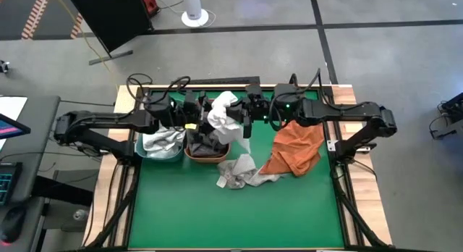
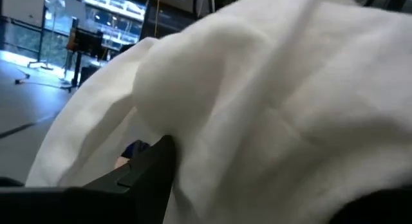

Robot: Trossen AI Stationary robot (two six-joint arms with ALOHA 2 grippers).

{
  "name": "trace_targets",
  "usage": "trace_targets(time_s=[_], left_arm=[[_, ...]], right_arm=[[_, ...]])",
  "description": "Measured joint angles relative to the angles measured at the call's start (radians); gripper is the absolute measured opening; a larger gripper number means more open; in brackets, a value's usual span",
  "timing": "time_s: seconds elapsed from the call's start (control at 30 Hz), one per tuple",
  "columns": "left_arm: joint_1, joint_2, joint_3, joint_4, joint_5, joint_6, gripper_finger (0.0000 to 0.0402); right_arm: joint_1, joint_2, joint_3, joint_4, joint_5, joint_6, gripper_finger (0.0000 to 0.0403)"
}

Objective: Sort towels by color in basket
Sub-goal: Put the white towel into the blue bin

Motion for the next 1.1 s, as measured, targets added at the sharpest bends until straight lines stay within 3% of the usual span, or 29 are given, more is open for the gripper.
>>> trace_targets(time_s=[0.17,0.27,0.37,0.43,0.63,0.8,0.9,1.1], left_arm=[[0.001,0.036,0.000,0.044,-0.066,-0.016,0.0221],[0.005,0.037,0.000,0.042,-0.102,-0.014,0.0149],[0.020,0.025,0.000,0.035,-0.119,-0.012,0.0050],[0.035,0.006,0.000,0.029,-0.130,-0.016,0.0018],[0.101,-0.119,0.000,-0.128,-0.143,-0.016,0.0008],[0.162,-0.284,0.001,-0.580,-0.194,0.011,0.0007],[0.193,-0.358,0.000,-0.851,-0.258,-0.034,0.0008],[0.209,-0.477,0.000,-1.216,-0.396,-0.153,0.0008]], right_arm=[[-0.006,0.000,0.000,-0.001,-0.012,-0.001,0.0039],[-0.007,0.000,0.000,-0.004,-0.011,-0.007,0.0044],[-0.015,0.000,0.000,-0.012,-0.011,-0.008,0.0063],[-0.021,-0.002,0.000,-0.026,-0.011,-0.001,0.0083],[-0.044,-0.024,0.000,-0.110,-0.047,0.043,0.0169],[-0.046,-0.040,0.000,-0.196,-0.040,0.045,0.0229],[-0.045,-0.040,0.000,-0.217,-0.037,0.067,0.0242],[-0.046,-0.031,0.000,-0.218,-0.028,0.108,0.0241]])
